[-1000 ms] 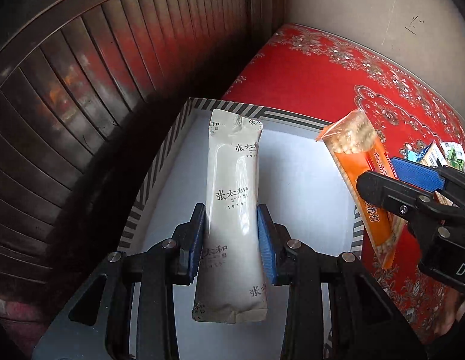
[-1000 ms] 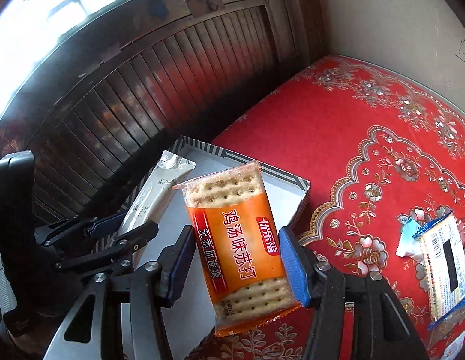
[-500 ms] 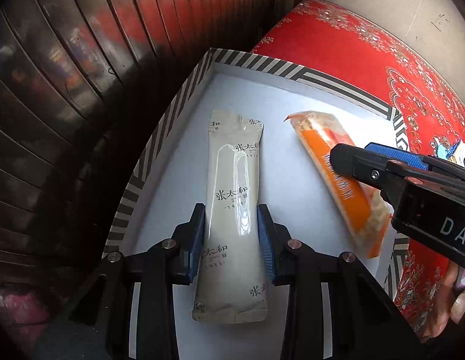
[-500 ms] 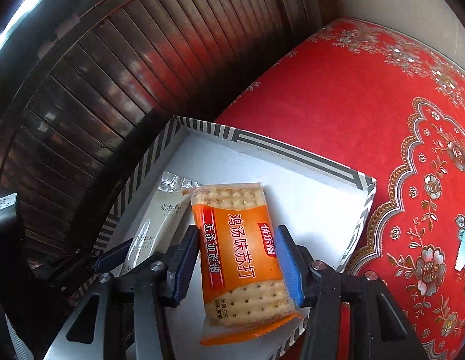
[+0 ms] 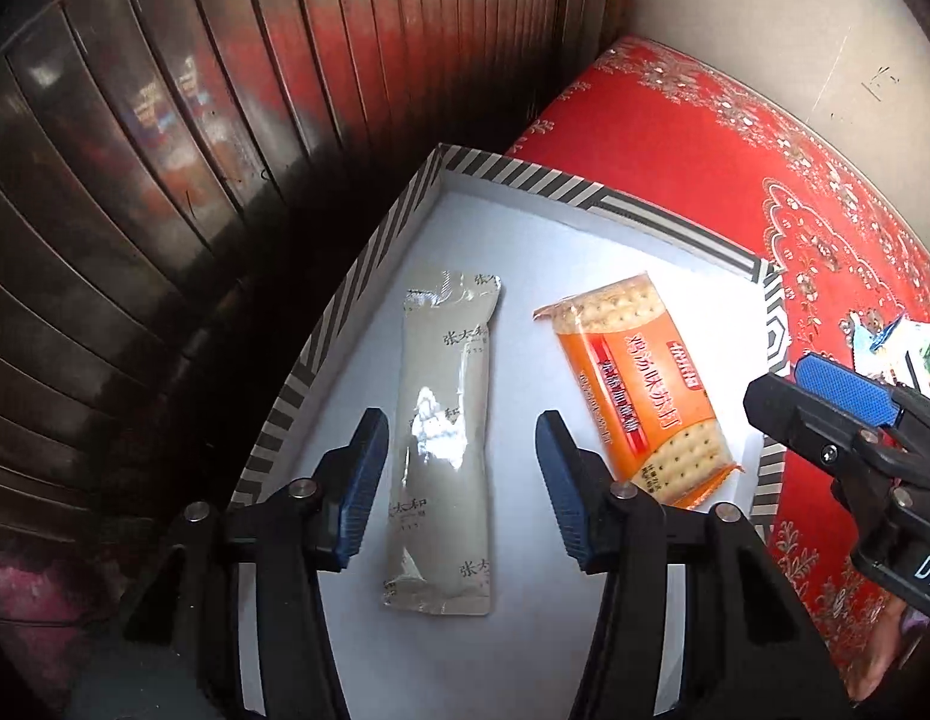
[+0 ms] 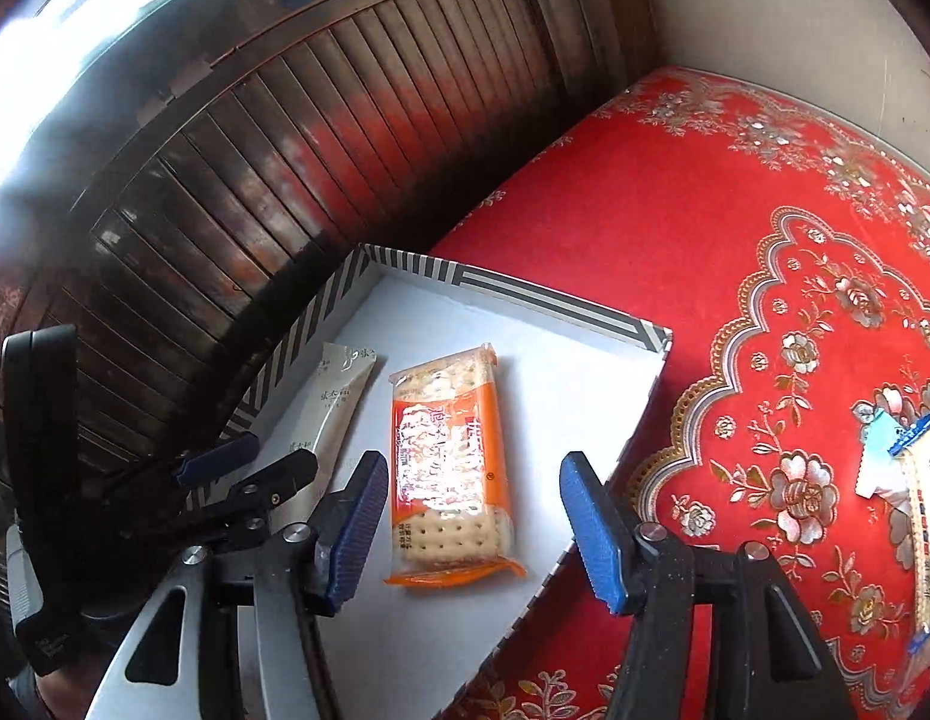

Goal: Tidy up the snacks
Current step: 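Lower both packs into the white box and open both tools, then move both tools back to the snack pile on the table, then grasp the blue Milk Sachima pack with the left tool while the right tool grasps the white biscuit box, then carry both packs into the white box and open both tools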

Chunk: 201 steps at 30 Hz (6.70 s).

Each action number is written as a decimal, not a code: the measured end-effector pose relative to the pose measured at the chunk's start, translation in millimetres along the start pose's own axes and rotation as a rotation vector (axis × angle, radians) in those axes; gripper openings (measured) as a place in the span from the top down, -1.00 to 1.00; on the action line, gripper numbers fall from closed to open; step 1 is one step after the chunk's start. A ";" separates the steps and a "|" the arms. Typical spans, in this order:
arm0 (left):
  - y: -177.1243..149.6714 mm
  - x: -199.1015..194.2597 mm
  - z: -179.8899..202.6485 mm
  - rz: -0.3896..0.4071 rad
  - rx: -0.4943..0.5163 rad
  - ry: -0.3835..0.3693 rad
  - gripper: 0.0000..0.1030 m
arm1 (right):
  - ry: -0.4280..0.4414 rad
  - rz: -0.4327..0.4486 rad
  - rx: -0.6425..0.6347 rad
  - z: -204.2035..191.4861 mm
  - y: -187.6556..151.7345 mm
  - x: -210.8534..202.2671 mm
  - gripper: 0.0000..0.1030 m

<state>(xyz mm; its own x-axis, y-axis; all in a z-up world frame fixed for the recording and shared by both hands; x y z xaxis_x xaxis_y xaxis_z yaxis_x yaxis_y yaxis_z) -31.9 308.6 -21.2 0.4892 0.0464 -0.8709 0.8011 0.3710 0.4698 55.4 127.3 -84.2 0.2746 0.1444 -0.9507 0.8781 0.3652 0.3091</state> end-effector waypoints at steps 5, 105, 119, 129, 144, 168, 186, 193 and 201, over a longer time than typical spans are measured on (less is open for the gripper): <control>10.2 -12.9 27.6 0.037 0.031 -0.026 -0.13 | -0.040 0.039 0.026 32.1 -4.7 -26.5 -0.37; 18.3 92.0 348.1 -0.213 0.967 -0.453 -0.13 | -0.280 -0.054 0.199 296.1 -75.0 -82.4 -0.04; 11.1 120.3 362.3 -0.287 1.030 -0.458 0.42 | -0.288 -0.038 0.208 294.7 -72.1 -78.8 -0.04; 3.0 85.4 331.9 -0.220 0.704 -0.404 0.44 | -0.275 0.006 0.188 274.0 -64.0 -89.1 -0.04; 7.3 22.5 245.9 -0.032 0.433 -0.220 0.44 | -0.194 0.018 0.129 199.1 -68.3 -89.9 -0.04; 0.9 -14.6 109.1 0.028 0.235 -0.126 0.44 | -0.125 0.013 -0.039 70.3 -45.5 -65.1 -0.04; -3.0 -16.2 16.1 0.015 0.100 -0.052 0.44 | -0.046 -0.025 -0.148 -10.5 -25.7 -24.3 -0.04; -11.0 -11.1 0.0 -0.003 0.080 -0.045 0.44 | -0.033 -0.053 -0.166 -29.5 -22.9 -1.8 -0.04; -14.0 -3.4 -2.8 -0.017 0.068 -0.051 0.44 | -0.030 -0.081 -0.159 -36.2 -20.2 16.8 -0.04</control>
<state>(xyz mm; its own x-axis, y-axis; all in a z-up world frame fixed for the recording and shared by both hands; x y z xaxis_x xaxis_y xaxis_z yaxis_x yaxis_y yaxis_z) -45.8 305.8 -25.2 0.4907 -0.0069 -0.8713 0.8301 0.3075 0.4651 28.0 155.6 -105.4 0.2189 0.0821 -0.9723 0.8254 0.5158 0.2294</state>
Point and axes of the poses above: each gripper's, at about its wrist camera, not at the fingertips, and x roughly the way its jaws point, z to its right, y to its top, the point moved 10 cm from there along x, roughly the way its jaws point, and after that the axes turned 10 degrees about -y, right-handed, at the moved point
